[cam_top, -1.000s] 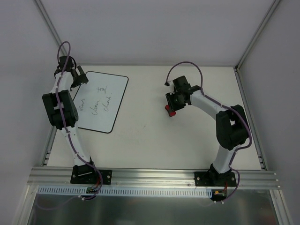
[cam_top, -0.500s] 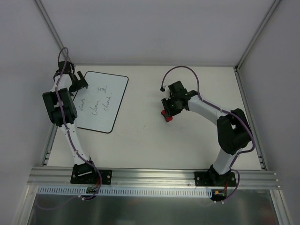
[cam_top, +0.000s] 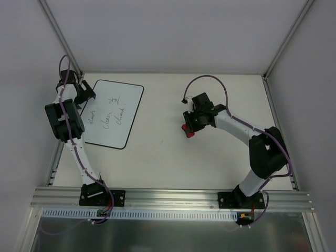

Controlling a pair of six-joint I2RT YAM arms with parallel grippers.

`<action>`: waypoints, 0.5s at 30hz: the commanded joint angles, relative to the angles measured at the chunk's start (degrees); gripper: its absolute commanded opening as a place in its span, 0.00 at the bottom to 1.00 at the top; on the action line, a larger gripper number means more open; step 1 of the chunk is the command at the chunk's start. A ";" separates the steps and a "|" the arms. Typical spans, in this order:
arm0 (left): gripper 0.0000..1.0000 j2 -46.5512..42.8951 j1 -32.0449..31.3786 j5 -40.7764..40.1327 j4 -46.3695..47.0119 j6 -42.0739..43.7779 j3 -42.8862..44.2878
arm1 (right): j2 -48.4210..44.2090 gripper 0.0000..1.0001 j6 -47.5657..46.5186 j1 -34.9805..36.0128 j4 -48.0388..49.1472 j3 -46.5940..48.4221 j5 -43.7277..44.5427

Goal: Erase the whiteboard

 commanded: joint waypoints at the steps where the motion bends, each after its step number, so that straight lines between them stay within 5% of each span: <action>1: 0.98 0.85 2.33 2.76 -0.59 -3.40 1.80 | -4.00 0.24 1.07 0.29 1.88 -1.47 -0.94; 15: 0.48 1.91 3.83 8.04 -0.59 -10.87 -1.89 | -6.82 0.24 1.51 0.29 2.94 -4.11 -1.46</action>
